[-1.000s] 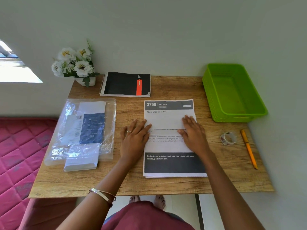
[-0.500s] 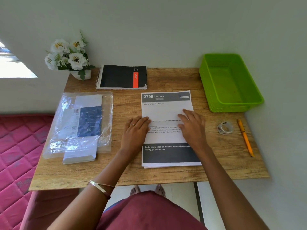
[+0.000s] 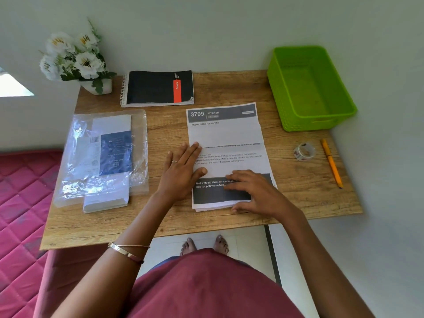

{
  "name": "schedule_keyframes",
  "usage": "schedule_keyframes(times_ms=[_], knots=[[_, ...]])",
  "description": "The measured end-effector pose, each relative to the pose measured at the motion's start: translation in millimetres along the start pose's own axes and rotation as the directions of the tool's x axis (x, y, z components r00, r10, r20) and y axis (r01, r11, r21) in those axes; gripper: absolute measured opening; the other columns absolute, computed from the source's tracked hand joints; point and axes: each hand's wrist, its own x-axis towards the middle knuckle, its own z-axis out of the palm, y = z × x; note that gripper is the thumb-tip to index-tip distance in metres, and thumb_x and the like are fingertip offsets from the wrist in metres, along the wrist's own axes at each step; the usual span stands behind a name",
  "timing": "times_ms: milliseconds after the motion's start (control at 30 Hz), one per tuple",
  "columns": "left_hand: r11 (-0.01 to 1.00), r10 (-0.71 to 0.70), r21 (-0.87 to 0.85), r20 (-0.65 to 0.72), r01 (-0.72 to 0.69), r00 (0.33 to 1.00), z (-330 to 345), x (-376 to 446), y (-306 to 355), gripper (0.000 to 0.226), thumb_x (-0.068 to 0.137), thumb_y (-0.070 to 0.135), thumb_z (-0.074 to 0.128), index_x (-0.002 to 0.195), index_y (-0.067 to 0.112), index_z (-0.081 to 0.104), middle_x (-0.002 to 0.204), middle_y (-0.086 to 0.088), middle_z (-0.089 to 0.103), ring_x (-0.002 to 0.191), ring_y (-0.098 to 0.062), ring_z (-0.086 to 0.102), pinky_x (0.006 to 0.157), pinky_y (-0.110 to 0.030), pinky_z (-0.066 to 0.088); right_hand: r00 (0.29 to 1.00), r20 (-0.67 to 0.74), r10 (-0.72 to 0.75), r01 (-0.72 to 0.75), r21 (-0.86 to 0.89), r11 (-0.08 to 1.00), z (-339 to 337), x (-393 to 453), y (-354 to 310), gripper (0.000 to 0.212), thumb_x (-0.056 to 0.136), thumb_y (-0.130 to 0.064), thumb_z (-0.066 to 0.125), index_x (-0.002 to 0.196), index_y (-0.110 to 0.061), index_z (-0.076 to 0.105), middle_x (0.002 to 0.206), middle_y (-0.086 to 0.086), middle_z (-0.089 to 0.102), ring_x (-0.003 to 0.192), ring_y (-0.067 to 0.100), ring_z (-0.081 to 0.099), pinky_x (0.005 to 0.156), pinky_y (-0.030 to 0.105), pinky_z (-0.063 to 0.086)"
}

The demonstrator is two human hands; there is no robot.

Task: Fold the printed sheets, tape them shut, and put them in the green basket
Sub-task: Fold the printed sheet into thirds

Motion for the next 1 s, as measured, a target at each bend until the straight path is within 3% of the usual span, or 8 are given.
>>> schedule_keyframes(times_ms=[100, 200, 300, 400, 500, 633, 867, 1000], knots=[[0.998, -0.002, -0.062, 0.016, 0.003, 1.0, -2, 1, -1, 0.074, 0.087, 0.066, 0.007, 0.15, 0.028, 0.01, 0.157, 0.011, 0.007, 0.144, -0.01, -0.007, 0.116, -0.043, -0.006, 0.999, -0.011, 0.04, -0.039, 0.065, 0.997, -10, 0, 0, 0.052, 0.076, -0.043, 0.074, 0.123, -0.025, 0.063, 0.132, -0.004, 0.059, 0.127, 0.01, 0.044, 0.105, 0.032, 0.036], [0.985, -0.014, -0.173, 0.004, 0.014, 1.0, -4, 3, -2, 0.073, 0.087, 0.067, 0.005, 0.149, 0.03, 0.014, 0.156, 0.011, 0.013, 0.143, -0.005, -0.004, 0.116, -0.041, -0.007, 0.988, -0.155, 0.023, -0.012, 0.073, 0.997, -27, 1, 1, 0.033, 0.083, -0.043, 0.066, 0.109, -0.022, 0.071, 0.108, -0.005, 0.071, 0.102, 0.01, 0.059, 0.092, 0.036, 0.046], [0.91, -0.059, -0.41, 0.014, 0.059, 0.998, -9, 5, -3, 0.085, 0.08, 0.077, 0.0, 0.148, 0.03, 0.02, 0.154, 0.009, 0.021, 0.141, -0.001, 0.001, 0.115, -0.036, -0.007, 0.902, -0.431, -0.03, -0.064, -0.201, 0.977, -35, 9, 3, 0.036, 0.087, -0.047, 0.049, 0.099, -0.023, 0.073, 0.097, -0.008, 0.072, 0.097, 0.018, 0.061, 0.089, 0.037, 0.03], [0.827, -0.073, -0.557, 0.027, 0.076, 0.997, -13, 7, -7, 0.093, 0.076, 0.082, -0.001, 0.147, 0.027, 0.024, 0.155, 0.009, 0.02, 0.142, -0.002, 0.005, 0.113, -0.03, -0.009, 0.81, -0.586, -0.034, -0.196, -0.325, 0.925, -28, 24, 5, 0.028, 0.083, -0.042, 0.058, 0.104, -0.025, 0.069, 0.105, -0.008, 0.069, 0.106, 0.018, 0.052, 0.088, 0.036, 0.021], [0.836, -0.038, -0.543, 0.084, 0.078, 0.996, -20, 7, -7, 0.09, 0.078, 0.08, 0.009, 0.149, 0.026, 0.017, 0.156, 0.007, 0.018, 0.144, -0.007, 0.004, 0.115, -0.036, -0.009, 0.826, -0.559, 0.078, -0.275, -0.277, 0.921, -12, 38, 6, 0.047, 0.077, -0.044, 0.069, 0.119, -0.023, 0.062, 0.122, 0.001, 0.062, 0.117, 0.02, 0.036, 0.092, 0.039, 0.018], [0.955, -0.006, -0.294, 0.115, 0.04, 0.993, -17, 5, -5, 0.1, 0.07, 0.077, 0.036, 0.149, 0.026, 0.004, 0.158, 0.004, 0.008, 0.144, -0.013, -0.003, 0.115, -0.043, -0.011, 0.861, -0.467, 0.2, -0.334, -0.223, 0.916, 14, 52, -5, 0.072, 0.071, -0.052, 0.074, 0.132, -0.022, 0.051, 0.139, 0.009, 0.047, 0.127, 0.024, 0.022, 0.101, 0.045, 0.014], [0.974, -0.045, -0.219, 0.096, 0.065, 0.994, -13, 4, 0, 0.096, 0.08, 0.055, 0.062, 0.149, 0.026, 0.002, 0.158, -0.001, 0.008, 0.144, -0.013, -0.007, 0.115, -0.042, -0.011, 0.825, -0.441, 0.353, -0.464, -0.17, 0.87, 8, 37, 8, 0.084, 0.07, -0.064, 0.067, 0.14, -0.028, 0.04, 0.151, 0.008, 0.029, 0.137, 0.03, 0.017, 0.106, 0.052, 0.014], [0.977, -0.008, -0.213, 0.078, 0.025, 0.997, -10, 4, -3, 0.091, 0.077, 0.065, 0.055, 0.147, 0.034, 0.005, 0.158, 0.006, 0.009, 0.143, -0.01, -0.008, 0.114, -0.044, -0.011, 0.766, -0.441, 0.468, -0.564, -0.112, 0.818, -10, 13, 30, 0.082, 0.069, -0.064, 0.067, 0.139, -0.029, 0.043, 0.151, 0.006, 0.029, 0.136, 0.031, 0.015, 0.105, 0.051, 0.014]])
